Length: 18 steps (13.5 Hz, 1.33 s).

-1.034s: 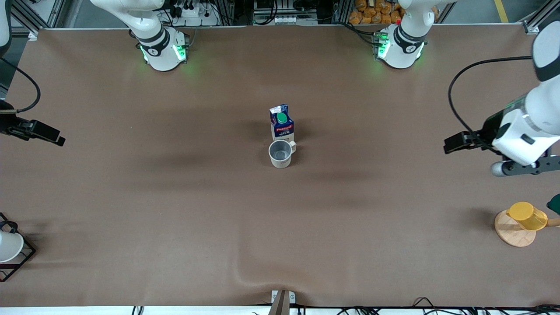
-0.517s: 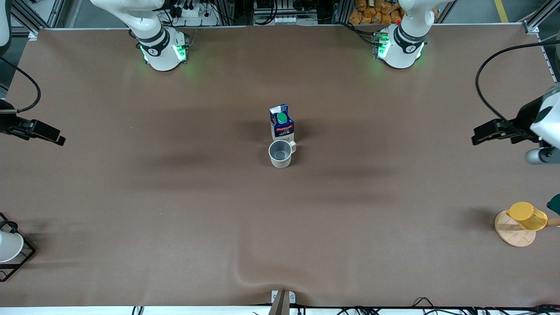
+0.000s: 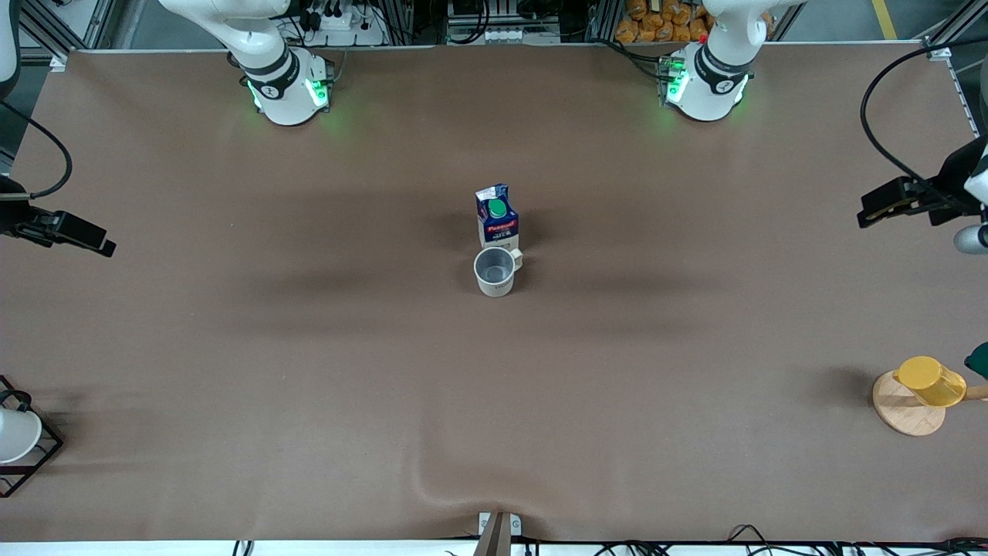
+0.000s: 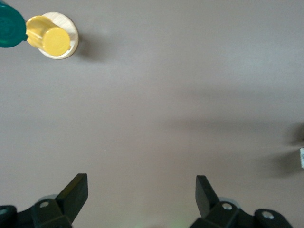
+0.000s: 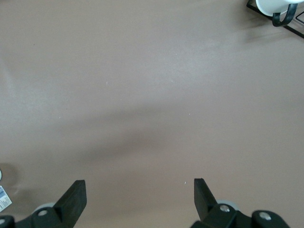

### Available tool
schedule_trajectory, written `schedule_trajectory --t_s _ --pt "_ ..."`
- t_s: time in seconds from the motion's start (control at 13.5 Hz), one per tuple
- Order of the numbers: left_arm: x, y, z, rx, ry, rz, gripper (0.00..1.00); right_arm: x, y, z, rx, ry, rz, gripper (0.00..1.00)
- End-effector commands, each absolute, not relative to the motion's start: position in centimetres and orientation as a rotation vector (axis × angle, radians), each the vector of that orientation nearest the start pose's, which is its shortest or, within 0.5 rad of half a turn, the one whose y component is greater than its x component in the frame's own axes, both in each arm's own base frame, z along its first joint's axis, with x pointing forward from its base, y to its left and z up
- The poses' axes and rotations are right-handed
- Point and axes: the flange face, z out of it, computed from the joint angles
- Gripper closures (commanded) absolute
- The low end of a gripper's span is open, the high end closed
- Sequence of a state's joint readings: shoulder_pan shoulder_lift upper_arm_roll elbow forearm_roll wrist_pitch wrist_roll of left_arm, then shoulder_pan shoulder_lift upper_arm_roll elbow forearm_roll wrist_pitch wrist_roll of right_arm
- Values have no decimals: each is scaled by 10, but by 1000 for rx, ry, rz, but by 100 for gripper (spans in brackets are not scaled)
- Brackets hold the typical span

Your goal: Place milk next to cup

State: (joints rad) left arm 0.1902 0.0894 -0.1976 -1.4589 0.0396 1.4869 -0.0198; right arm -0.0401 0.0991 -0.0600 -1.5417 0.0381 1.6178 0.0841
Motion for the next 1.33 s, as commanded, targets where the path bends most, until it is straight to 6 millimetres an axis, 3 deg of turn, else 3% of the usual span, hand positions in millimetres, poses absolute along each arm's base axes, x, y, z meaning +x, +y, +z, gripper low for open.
schedule_trajectory --t_s 0.0,0.37,0.81,1.26 --pt "561 23 622 -3128 16 85 0 576 -55 588 -3106 275 38 0" --pt "549 17 627 -3124 56 90 0 576 -55 588 -3106 275 38 0" --pt "549 5 625 -3117 -42 105 0 577 -55 587 -3105 275 38 0" --pt "550 -2 626 -3109 -32 118 0 577 -55 587 -3106 275 38 0"
